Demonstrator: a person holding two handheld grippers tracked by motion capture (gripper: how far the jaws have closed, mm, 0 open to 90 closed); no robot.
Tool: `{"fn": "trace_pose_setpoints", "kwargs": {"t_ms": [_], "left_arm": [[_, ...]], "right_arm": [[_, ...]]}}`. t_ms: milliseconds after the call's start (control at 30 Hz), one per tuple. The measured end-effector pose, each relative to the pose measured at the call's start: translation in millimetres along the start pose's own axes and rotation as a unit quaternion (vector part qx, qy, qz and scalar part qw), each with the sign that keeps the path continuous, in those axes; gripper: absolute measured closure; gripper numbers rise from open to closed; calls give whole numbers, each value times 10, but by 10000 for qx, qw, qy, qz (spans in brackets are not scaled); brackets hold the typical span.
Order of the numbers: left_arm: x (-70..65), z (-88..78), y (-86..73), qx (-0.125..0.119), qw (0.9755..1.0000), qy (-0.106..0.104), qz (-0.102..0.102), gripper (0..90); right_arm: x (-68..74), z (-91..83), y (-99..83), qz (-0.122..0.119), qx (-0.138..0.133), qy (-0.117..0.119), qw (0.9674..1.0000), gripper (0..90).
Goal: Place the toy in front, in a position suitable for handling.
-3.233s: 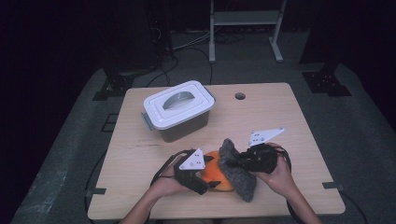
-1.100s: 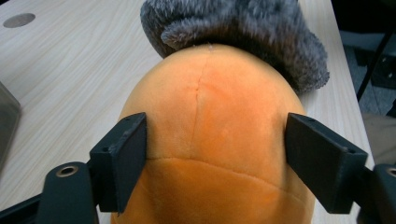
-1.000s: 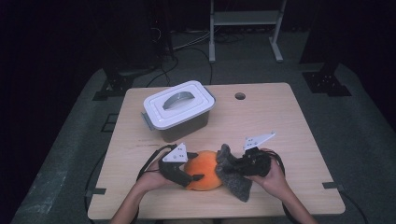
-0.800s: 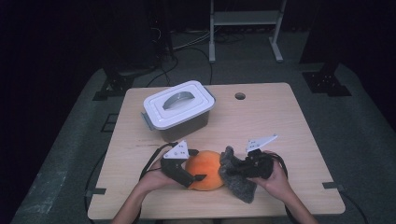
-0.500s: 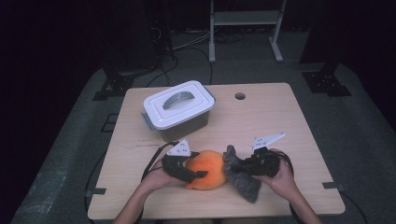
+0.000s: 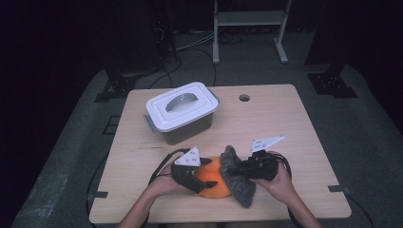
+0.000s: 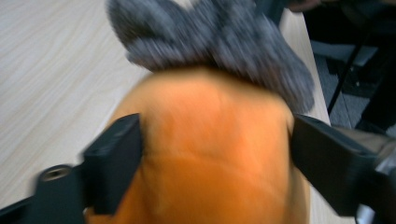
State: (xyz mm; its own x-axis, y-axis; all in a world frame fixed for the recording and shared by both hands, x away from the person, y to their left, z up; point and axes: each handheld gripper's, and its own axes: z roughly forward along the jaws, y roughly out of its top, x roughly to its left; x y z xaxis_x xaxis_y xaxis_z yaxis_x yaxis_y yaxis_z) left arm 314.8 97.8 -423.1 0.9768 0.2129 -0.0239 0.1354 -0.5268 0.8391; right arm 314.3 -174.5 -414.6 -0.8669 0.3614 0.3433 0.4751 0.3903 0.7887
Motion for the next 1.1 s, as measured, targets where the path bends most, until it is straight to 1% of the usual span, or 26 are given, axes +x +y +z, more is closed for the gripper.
{"fn": "trace_pose_setpoints", "kwargs": {"t_ms": [33, 67, 100, 133, 167, 200, 267, 367, 467, 533, 633, 667, 733, 800, 867, 933, 1000, 1067, 1100], "left_arm": [[-2, 3, 13, -4, 10000, 38, -42, 118], [-4, 21, 25, 64, 9999, 65, -46, 106], [-11, 34, 23, 130, 9998, 124, 42, 116], [-21, 42, 10, 124, 9997, 183, 100, 154], [-20, 38, -1, 138, 9996, 198, 135, 218], [-18, 36, -6, 112, 9996, 220, 117, 269], [0, 16, -16, 133, 9997, 187, 49, 291], [18, -13, -59, 137, 9998, 114, 62, 293], [44, -54, -101, 164, 9998, 59, 75, 293], [64, -87, -136, 177, 9998, 32, 32, 291], [75, -135, -173, 228, 9997, 15, 3, 291], [77, -147, -185, 246, 9997, -2, 16, 291], [85, -163, -207, 238, 9997, -21, 6, 290], [101, -179, -225, 246, 9997, -45, -2, 289], [113, -186, -238, 226, 9997, -72, -15, 287], [110, -187, -236, 232, 9997, -72, 2, 285], [112, -187, -242, 213, 9998, -61, -11, 280], [112, -187, -244, 190, 9998, -50, -33, 277], [106, -186, -237, 195, 9998, -35, -29, 278]], "right_arm": [[29, 24, 2, -68, 62, 22, 10000, 742], [45, 37, 1, -85, 83, 50, 9999, 742], [61, 50, 0, -119, 108, 72, 9998, 743], [65, 47, 3, -140, 139, 33, 9998, 743], [58, 37, 3, -146, 140, 12, 9998, 743], [42, 22, -3, -124, 137, 11, 9998, 743], [3, 3, -27, -82, 162, 26, 9998, 744], [-78, -29, -98, 82, 205, 78, 9997, 745], [-146, -55, -150, 209, 277, 55, 9994, 744], [-215, -56, -194, 333, 384, 68, 9987, 742], [-260, -51, -219, 452, 453, 50, 9979, 743], [-256, -54, -211, 433, 441, 46, 9981, 743], [-199, -70, -162, 321, 348, 7, 9989, 743], [-154, -64, -132, 250, 277, 28, 9993, 743], [-154, -38, -139, 267, 337, 48, 9991, 743], [-195, -12, -172, 364, 411, 115, 9984, 742], [-226, -15, -192, 400, 513, 57, 9979, 742], [-244, -34, -207, 429, 639, -78, 9970, 742], [-240, -49, -202, 417, 619, -109, 9972, 742]]}}
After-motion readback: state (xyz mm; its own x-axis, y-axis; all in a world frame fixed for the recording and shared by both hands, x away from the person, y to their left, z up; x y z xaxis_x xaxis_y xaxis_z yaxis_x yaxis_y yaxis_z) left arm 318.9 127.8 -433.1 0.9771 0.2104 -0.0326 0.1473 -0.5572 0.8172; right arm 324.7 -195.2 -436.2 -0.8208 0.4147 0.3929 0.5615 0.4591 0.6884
